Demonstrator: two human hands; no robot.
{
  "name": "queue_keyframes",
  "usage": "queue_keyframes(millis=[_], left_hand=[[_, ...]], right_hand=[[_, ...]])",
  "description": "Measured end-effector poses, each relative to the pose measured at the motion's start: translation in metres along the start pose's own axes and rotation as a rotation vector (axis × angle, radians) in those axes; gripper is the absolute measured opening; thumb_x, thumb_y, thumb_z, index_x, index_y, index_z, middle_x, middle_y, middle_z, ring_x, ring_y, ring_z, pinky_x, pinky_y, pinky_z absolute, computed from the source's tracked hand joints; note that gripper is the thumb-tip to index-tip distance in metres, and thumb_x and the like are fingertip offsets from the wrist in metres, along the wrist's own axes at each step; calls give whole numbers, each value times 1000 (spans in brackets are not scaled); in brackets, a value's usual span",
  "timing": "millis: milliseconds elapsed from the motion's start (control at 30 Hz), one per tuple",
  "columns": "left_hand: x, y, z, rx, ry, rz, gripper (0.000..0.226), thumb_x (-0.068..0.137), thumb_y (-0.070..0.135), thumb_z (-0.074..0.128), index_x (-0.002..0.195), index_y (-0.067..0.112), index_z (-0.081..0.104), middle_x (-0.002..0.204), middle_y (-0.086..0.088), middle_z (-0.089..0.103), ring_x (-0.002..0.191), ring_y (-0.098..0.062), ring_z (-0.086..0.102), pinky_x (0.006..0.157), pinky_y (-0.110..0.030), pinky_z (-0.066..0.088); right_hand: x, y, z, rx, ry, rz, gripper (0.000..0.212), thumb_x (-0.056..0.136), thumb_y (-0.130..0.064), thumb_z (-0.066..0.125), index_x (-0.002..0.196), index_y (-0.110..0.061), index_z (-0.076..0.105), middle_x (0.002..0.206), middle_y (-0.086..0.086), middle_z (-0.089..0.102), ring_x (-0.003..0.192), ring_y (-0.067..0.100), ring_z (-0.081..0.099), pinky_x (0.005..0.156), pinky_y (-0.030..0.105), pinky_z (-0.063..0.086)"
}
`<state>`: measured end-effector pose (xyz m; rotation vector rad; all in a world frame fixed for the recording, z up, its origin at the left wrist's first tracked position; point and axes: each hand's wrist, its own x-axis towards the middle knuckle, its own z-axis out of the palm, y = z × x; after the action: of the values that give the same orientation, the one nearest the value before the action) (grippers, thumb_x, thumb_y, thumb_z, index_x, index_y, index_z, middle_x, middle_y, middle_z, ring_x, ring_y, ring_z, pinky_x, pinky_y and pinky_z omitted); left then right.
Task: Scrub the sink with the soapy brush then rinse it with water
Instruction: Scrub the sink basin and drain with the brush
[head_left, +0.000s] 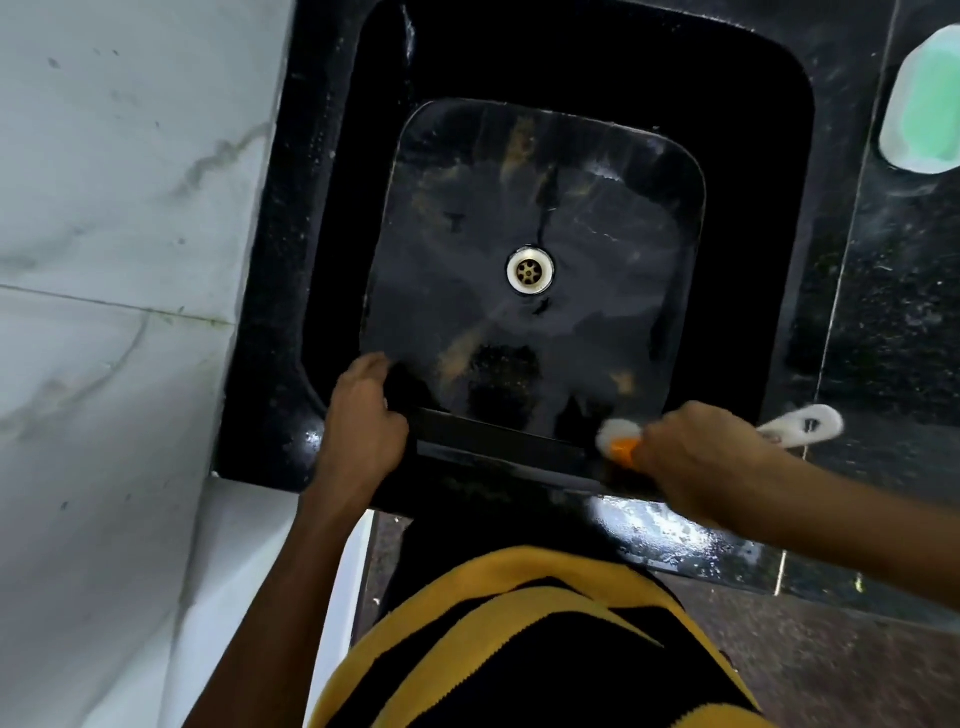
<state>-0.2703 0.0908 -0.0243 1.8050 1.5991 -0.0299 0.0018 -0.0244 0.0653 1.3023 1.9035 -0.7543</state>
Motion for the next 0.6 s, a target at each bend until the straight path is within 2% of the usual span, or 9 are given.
queue_keyframes(millis=[67, 133, 200, 233, 267, 333, 400, 500, 600], left_hand=[[2, 3, -7, -201, 101, -110, 58, 82, -19, 44, 135, 1, 55, 144, -11, 51, 133, -23, 49, 115, -25, 33], [6, 4, -15, -490, 193, -254, 52, 91, -15, 44, 137, 5, 55, 142, -8, 54, 127, -16, 53, 105, -16, 43], [9, 3, -23, -753, 265, -339, 47, 95, -12, 42, 138, 3, 53, 137, -8, 58, 115, -8, 58, 85, -7, 48], [9, 2, -25, -842, 283, -350, 46, 96, -12, 39, 139, 1, 52, 134, -8, 58, 111, -5, 59, 81, -7, 49], [8, 2, -26, -897, 290, -348, 46, 97, -12, 38, 140, -1, 51, 133, -8, 58, 110, -3, 59, 82, -8, 49], [6, 0, -24, -940, 290, -319, 48, 96, -12, 36, 141, -3, 49, 137, -10, 57, 120, -8, 57, 95, -15, 47], [5, -4, -20, -949, 286, -303, 48, 95, -12, 37, 141, -2, 49, 139, -9, 57, 127, -12, 54, 106, -22, 41], [6, -7, -18, -922, 274, -289, 47, 95, -10, 41, 139, 3, 52, 137, -5, 59, 128, -11, 55, 110, -25, 39], [6, -8, -17, -900, 272, -260, 47, 95, -9, 44, 135, 14, 55, 139, -5, 59, 130, -11, 54, 109, -25, 41]], right_hand=[[33, -23, -13, 102, 176, -69, 33, 90, -12, 42, 121, -21, 49, 99, 6, 68, 88, 29, 68, 62, 33, 41], [74, -50, -37, 186, 299, -129, 35, 90, -17, 44, 123, -23, 50, 97, 10, 67, 86, 31, 66, 62, 33, 37], [110, -73, -64, 361, 338, -162, 21, 91, -26, 47, 107, -19, 59, 96, 14, 65, 86, 34, 64, 64, 33, 37], [124, -81, -72, 422, 343, -169, 17, 91, -28, 48, 96, -17, 59, 95, 14, 65, 86, 34, 64, 64, 32, 37], [133, -87, -74, 431, 362, -175, 18, 91, -29, 49, 94, -15, 59, 94, 14, 65, 86, 34, 64, 63, 31, 37], [134, -86, -65, 360, 359, -146, 24, 91, -32, 49, 104, -16, 62, 98, 11, 66, 90, 31, 65, 65, 31, 37], [117, -68, -50, 260, 272, -84, 26, 92, -27, 47, 111, -20, 63, 108, 8, 67, 97, 27, 65, 70, 30, 40], [91, -47, -37, 160, 183, -63, 31, 90, -15, 45, 119, -19, 56, 115, 7, 64, 101, 28, 64, 75, 32, 43], [101, -64, -58, 243, 301, -142, 27, 90, -16, 46, 115, -20, 55, 110, 8, 64, 97, 29, 64, 71, 32, 42]])
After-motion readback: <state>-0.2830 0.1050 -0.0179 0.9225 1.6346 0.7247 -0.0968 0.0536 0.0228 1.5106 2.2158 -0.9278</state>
